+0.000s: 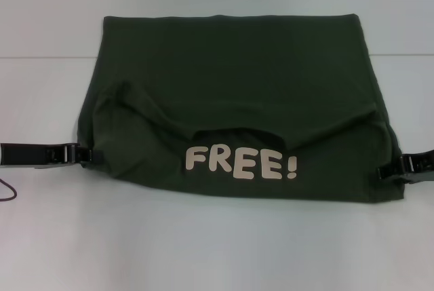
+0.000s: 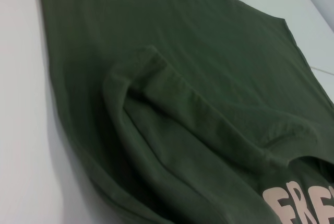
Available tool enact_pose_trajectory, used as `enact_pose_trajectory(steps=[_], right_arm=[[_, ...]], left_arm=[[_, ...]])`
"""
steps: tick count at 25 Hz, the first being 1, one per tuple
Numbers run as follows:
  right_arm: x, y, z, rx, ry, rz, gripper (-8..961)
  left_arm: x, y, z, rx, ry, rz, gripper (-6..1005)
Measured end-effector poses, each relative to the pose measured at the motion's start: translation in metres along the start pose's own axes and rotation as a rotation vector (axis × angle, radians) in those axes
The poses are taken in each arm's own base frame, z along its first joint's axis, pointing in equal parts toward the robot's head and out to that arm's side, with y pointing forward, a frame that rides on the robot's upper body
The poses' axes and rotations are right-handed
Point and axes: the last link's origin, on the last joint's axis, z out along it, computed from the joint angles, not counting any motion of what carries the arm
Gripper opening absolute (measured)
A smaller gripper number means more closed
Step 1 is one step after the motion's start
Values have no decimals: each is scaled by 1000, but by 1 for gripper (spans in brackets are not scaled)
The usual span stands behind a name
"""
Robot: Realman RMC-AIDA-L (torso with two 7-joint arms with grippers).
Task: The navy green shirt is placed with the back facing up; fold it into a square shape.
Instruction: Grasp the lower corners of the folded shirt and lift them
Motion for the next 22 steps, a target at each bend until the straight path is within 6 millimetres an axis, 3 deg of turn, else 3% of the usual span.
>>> enact_pose_trajectory(steps=[6, 10, 16, 22], right_arm=[[1, 0, 2, 13, 12, -4, 469], [1, 0, 2, 13, 13, -5, 215], [1, 0, 2, 13, 13, -11, 24], [1, 1, -3, 3, 27, -21, 24]], left_arm=[[1, 0, 0, -1, 6, -3, 53], [1, 0, -1, -2, 7, -4, 53], [0, 2, -1, -15, 0, -3, 53], [-1, 2, -6, -33, -28, -14, 54]])
